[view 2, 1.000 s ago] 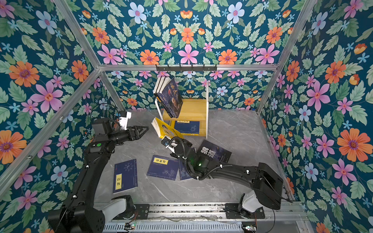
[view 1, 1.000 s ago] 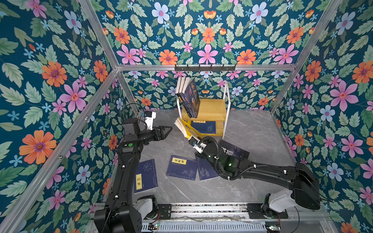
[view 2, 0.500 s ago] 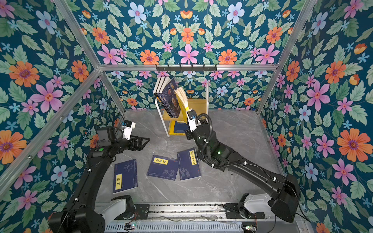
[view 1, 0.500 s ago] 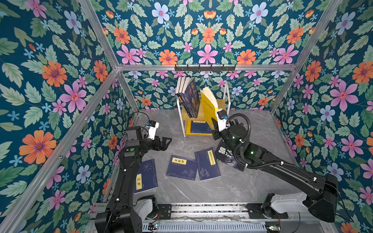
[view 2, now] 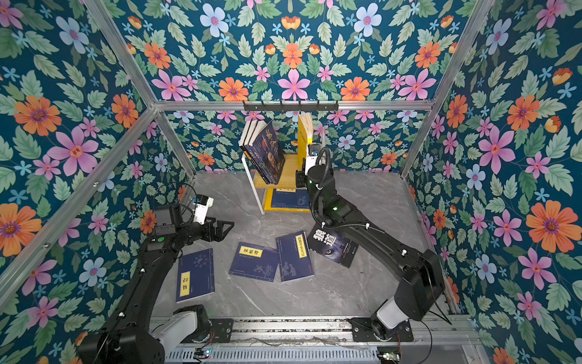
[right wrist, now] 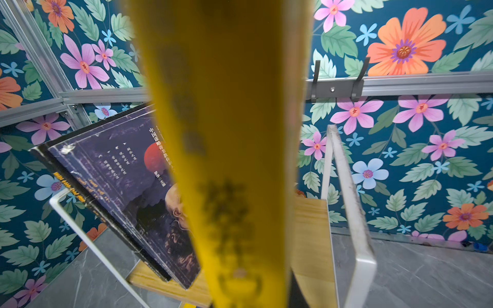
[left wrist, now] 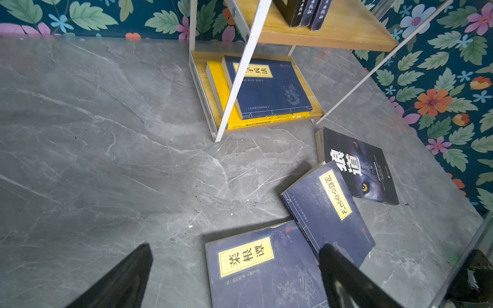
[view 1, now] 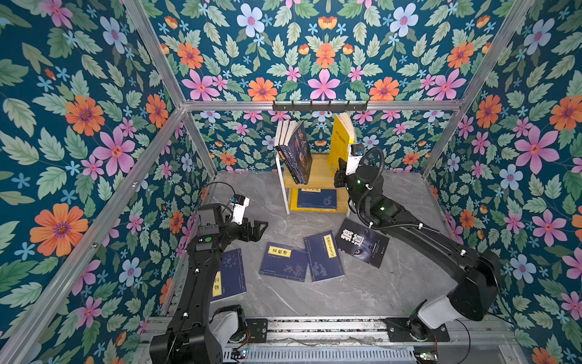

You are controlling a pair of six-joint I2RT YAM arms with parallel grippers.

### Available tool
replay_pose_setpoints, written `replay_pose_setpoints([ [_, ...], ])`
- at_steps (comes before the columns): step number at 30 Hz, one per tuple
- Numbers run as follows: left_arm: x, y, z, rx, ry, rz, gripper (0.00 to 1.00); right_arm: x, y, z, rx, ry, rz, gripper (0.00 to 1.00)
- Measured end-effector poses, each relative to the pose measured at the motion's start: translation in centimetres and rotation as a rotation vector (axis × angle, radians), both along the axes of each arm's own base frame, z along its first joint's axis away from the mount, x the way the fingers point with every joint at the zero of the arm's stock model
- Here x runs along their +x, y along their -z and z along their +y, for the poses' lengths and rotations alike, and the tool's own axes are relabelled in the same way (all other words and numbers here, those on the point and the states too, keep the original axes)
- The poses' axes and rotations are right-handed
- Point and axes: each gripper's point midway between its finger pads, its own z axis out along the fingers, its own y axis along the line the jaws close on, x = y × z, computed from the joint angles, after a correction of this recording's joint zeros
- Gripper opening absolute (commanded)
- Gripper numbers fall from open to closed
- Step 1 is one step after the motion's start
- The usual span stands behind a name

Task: Stacking books/files
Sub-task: Place the book on the bookshelf.

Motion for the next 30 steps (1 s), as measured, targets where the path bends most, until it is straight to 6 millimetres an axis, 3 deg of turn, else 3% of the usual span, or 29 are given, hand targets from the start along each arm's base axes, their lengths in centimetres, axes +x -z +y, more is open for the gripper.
replay_pose_setpoints([
  [5, 0.0, -0.2, 0.0, 0.000, 0.000, -0.008, 1.00, 2.7, 1.0, 2.1, 0.010, 0.000, 0.002, 0.00],
  [9, 0.0, -0.4, -0.1, -0.001, 0.003, -0.015, 1.00, 4.6, 3.0, 3.5, -0.017, 0.006, 0.025, 0.00],
  [15, -0.1, -0.4, -0.1, -0.002, 0.005, -0.014, 1.00, 6.5, 3.8, 4.3, -0.043, 0.046, 0.014, 0.00],
  [22, 0.1, -0.3, -0.4, -0.002, 0.014, -0.006, 1.00, 7.7, 6.1, 6.1, -0.053, -0.002, 0.035, 0.00],
  [27, 0.1, 0.0, -0.5, -0.003, 0.018, 0.004, 1.00, 8.1, 6.2, 7.0, -0.016, -0.028, 0.031, 0.00],
  [30, 0.2, -0.1, -0.5, -0.002, 0.018, -0.002, 1.00, 8.0, 6.2, 7.6, 0.006, -0.049, 0.033, 0.06],
])
